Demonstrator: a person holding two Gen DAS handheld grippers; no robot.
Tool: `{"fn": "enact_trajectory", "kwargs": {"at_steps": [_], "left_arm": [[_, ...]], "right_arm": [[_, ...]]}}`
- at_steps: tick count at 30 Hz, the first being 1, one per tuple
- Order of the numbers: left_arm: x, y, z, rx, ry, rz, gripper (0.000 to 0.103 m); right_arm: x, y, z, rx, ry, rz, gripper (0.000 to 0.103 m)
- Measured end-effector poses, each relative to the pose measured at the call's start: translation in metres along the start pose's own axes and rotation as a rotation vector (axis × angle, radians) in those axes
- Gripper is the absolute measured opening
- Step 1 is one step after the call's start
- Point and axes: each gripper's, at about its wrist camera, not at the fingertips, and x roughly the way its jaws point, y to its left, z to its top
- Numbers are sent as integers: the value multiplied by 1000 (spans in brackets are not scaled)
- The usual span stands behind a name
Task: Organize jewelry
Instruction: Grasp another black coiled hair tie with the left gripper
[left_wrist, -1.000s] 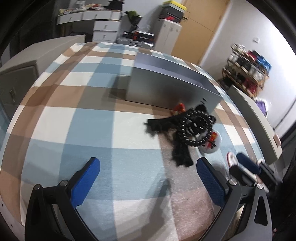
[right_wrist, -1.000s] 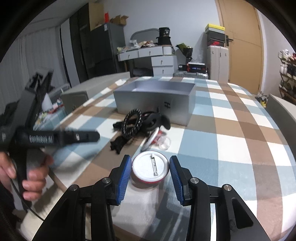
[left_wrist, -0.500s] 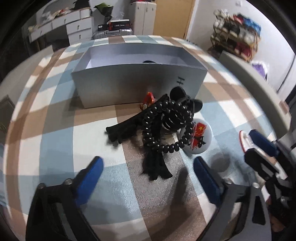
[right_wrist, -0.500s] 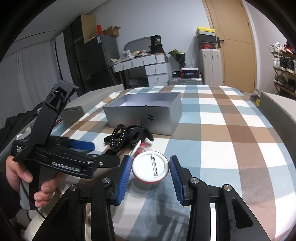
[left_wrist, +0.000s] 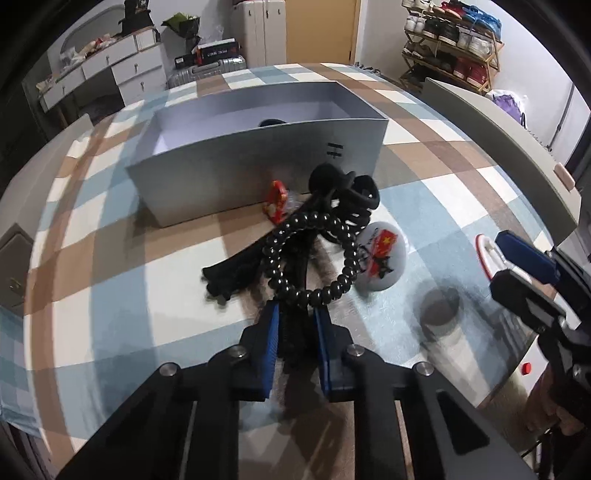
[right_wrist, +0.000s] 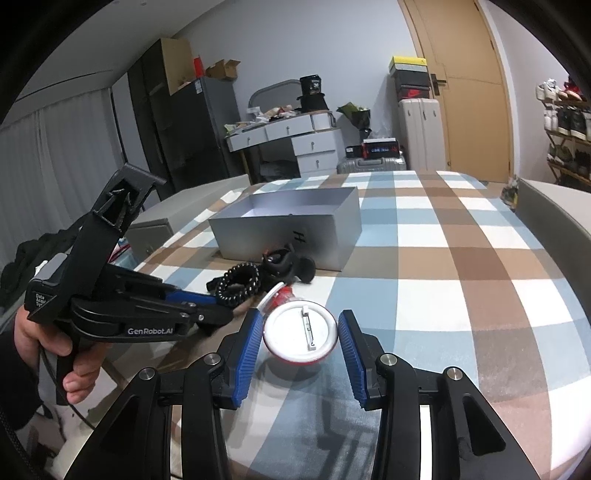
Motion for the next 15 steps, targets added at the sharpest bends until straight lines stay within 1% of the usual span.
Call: {"fn": "enact_trajectory", "kwargs": {"at_steps": [3, 6, 12, 15], "left_arm": [[-10, -2, -3, 34, -34, 38, 13], [-17, 0, -3, 37, -39, 53, 13], [-29, 11, -3, -5, -39, -15, 12], [-33, 14, -6, 3, -48, 2, 12]], "right_arm": [[-1, 3, 0, 9, 2, 6, 41], [-2, 6, 0, 14, 0, 16, 41], [-5, 13, 2, 20, -5, 35, 41], [-4, 14, 4, 29, -4, 39, 41]]}}
